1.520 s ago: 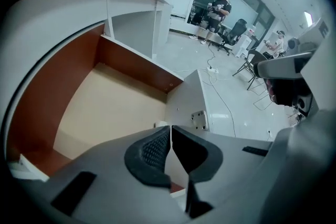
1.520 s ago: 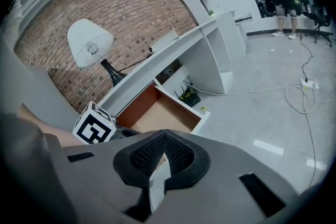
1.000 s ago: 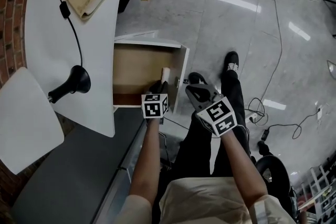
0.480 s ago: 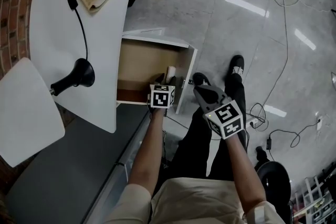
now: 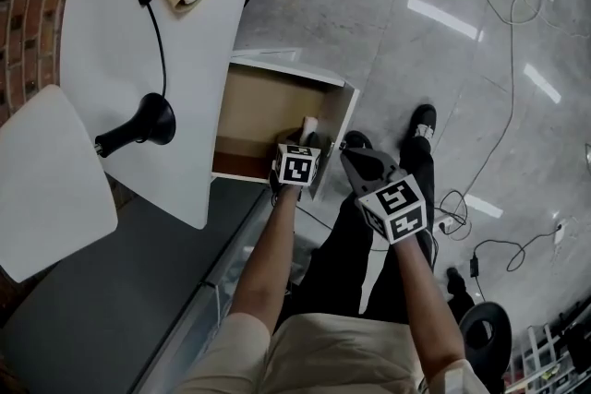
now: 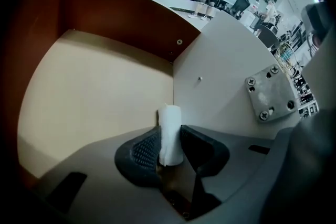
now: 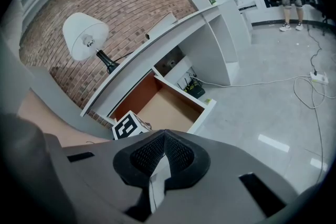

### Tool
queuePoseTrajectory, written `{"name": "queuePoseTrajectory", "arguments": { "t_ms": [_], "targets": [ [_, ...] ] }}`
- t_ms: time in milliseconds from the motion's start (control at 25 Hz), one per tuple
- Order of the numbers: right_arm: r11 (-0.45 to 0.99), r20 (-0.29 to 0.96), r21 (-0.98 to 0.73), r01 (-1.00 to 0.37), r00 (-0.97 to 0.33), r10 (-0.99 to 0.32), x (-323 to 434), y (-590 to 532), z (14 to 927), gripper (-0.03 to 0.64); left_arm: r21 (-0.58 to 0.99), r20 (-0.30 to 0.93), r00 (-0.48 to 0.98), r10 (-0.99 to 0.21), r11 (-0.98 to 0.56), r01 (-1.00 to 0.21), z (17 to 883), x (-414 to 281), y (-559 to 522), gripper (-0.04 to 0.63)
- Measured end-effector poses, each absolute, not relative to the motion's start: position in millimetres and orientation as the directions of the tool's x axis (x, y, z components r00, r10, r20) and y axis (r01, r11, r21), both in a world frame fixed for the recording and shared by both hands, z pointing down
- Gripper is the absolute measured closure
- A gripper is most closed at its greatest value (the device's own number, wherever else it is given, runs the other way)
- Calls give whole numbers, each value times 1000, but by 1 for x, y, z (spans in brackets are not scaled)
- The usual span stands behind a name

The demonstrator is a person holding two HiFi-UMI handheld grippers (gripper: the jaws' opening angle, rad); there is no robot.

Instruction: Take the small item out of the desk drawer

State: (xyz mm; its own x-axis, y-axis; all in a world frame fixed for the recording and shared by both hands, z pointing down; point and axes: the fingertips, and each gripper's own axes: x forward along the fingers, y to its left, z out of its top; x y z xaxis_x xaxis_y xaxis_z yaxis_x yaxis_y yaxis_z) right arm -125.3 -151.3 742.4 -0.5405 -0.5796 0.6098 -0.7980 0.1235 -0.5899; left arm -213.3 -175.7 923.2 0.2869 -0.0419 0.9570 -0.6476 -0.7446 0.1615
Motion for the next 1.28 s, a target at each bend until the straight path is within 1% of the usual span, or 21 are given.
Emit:
{"name": "queuePoseTrajectory", "arguments": {
  "t_ms": [160,400,480,680,920,1040,1200,1280],
  "targets": [
    [139,606,-593,-793,-553,-572,-129,-153,739,592,171,957,288,-36,-731,-661,926,-215,-176,469],
    [143,615,-588,-796,-554,-561,-131,-147,740,592,209,951,310,-2,-734,-646,923,-212,-177,468],
    [143,614,-589,-795,-556,-560,-133,-146,738,592,213,952,306,7,-734,-645,921,-216,-180,477],
    [153,616,-588,-794,-563,-551,-136,-142,737,592,264,941,335,49,-724,-637,931,-220,-179,477],
    [171,624,-580,-796,-570,-535,-140,-134,738,592,269,939,339,57,-734,-623,931,-219,-180,476],
    [176,637,-568,-804,-565,-525,-138,-127,738,592,252,946,322,48,-733,-632,926,-221,-181,477],
    [164,647,-569,-806,-562,-516,-135,-121,737,592,187,954,300,-15,-753,-631,916,-223,-192,482],
    [150,651,-568,-810,-553,-520,-130,-117,734,592,189,952,307,-15,-758,-624,915,-220,-188,482]
  ]
}}
